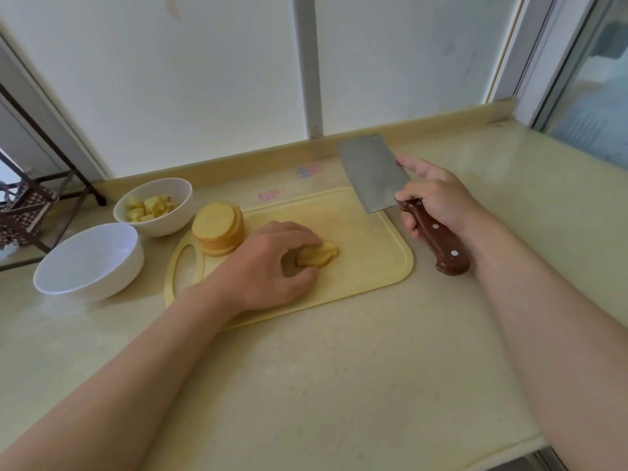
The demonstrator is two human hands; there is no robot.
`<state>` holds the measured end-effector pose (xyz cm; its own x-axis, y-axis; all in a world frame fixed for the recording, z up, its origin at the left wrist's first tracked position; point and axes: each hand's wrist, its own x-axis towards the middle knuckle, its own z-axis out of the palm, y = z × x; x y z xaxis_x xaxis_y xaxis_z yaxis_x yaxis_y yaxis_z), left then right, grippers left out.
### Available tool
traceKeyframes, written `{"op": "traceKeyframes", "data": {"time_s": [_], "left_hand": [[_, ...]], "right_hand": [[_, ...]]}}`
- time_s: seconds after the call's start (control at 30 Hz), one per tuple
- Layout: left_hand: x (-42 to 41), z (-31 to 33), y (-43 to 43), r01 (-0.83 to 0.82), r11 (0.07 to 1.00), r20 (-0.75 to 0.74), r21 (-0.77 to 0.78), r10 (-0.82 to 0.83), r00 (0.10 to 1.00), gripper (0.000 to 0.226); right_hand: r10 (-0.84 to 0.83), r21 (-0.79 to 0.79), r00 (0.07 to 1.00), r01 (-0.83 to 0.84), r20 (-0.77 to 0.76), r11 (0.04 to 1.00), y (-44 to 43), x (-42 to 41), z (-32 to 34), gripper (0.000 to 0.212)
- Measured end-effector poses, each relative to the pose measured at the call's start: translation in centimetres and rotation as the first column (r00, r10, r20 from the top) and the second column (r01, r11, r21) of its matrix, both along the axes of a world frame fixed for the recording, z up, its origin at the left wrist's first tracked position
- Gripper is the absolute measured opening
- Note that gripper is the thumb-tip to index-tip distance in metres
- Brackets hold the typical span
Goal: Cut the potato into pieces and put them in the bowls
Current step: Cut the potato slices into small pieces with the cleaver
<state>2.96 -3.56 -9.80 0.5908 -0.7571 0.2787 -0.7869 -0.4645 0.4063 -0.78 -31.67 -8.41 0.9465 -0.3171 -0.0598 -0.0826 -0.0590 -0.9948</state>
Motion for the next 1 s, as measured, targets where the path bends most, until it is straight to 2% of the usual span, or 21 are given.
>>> {"op": "traceKeyframes", "data": {"time_s": [0.17, 0.3, 0.43, 0.57, 0.7, 0.83, 1.0], "left_hand": [[0.1, -0.4, 0.5, 0.000, 0.995, 0.000, -0.100, 0.000, 1.000, 0.031], [0.0, -0.5, 0.3, -0.005, 0.992, -0.002, -0.123, 0.005, 1.000, 0.029], [0.1, -0.5, 0.0, 0.001, 0.991, 0.017, -0.133, 0.001, 1.000, 0.028], [-0.3, -0.5, -0.4, -0.037, 0.985, 0.035, -0.168, 0.043, 0.998, 0.026], [-0.9, -0.4, -0.9, -0.022, 0.987, 0.078, -0.156, 0.035, 0.996, 0.018], [-0.9, -0.3, -0.8, -0.022, 0.987, 0.083, -0.156, 0.035, 0.996, 0.023], [-1.1, -0.6, -0.8, 0.094, 0.992, 0.135, -0.086, -0.082, 0.987, 0.020]], "right_hand": [[0.012, -0.068, 0.999, -0.015, -0.050, 0.998, 0.3, -0.6, 0.5, 0.070], [0.084, -0.265, 0.992, -0.105, -0.092, 0.958, 1.7, -2.0, 2.1, 0.076], [0.099, -0.541, 0.982, -0.172, -0.162, 0.824, 4.2, -3.7, 4.6, 0.082], [0.125, -0.690, 0.965, -0.252, -0.229, 0.679, 6.6, -3.8, 5.6, 0.088], [0.138, -0.747, 0.943, -0.326, -0.304, 0.579, 8.3, -3.8, 5.6, 0.089], [0.131, -0.771, 0.932, -0.353, -0.337, 0.530, 9.0, -4.2, 6.0, 0.088], [0.102, -0.796, 0.928, -0.361, -0.359, 0.486, 9.5, -5.2, 7.1, 0.086]]}}
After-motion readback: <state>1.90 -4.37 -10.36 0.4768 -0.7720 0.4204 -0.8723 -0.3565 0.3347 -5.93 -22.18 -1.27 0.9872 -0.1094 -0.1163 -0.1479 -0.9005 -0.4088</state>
